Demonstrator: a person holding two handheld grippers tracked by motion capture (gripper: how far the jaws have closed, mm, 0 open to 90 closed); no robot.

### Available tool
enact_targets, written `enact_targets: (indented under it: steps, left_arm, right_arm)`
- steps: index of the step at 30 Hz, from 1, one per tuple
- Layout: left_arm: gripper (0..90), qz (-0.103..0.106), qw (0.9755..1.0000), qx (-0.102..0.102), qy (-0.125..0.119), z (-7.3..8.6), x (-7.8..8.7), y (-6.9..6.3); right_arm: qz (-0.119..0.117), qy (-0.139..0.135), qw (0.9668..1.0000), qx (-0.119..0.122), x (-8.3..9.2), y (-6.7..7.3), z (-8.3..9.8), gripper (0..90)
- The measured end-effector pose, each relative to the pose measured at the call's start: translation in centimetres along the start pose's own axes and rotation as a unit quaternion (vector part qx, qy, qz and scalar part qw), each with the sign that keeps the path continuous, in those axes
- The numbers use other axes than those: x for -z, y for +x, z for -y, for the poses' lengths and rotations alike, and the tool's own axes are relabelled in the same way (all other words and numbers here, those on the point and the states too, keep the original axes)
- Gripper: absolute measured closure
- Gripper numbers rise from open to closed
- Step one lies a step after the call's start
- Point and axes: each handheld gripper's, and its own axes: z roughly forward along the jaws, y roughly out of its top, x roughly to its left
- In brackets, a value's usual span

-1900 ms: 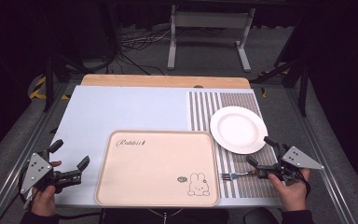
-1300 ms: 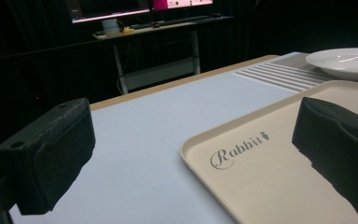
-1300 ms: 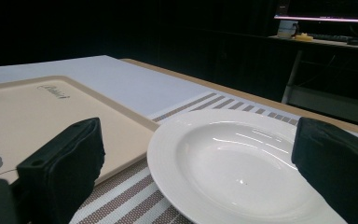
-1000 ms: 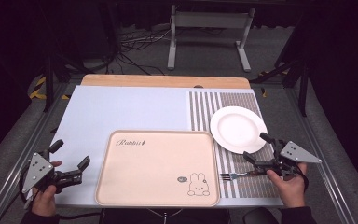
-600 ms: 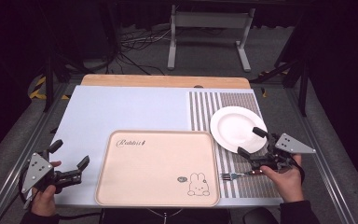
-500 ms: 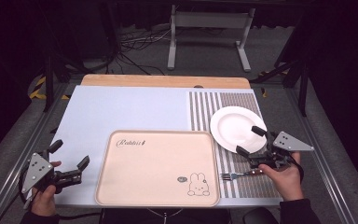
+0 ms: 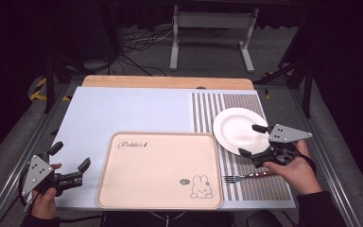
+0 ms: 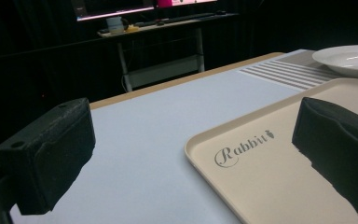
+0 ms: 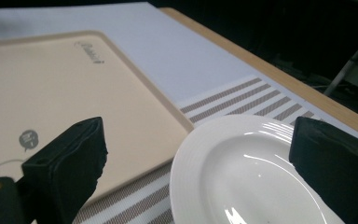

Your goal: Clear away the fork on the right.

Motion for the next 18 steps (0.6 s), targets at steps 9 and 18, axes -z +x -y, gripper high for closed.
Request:
enact_targets:
  steps: [9, 18]
  left_arm:
    - [0.0, 0.000, 1.0000, 0.000, 0.001, 0.0, 0.0, 0.0]
    - [0.0, 0.000, 1.0000, 0.001, 0.001, 0.0, 0.0, 0.0]
  right_arm:
    - [-0.041, 0.104, 0.9928, 0.044, -0.2, -0.3, -1.3, 9.3]
    - [-0.071, 0.197, 0.9755, 0.066, -0.7, -0.1, -1.6, 14.0]
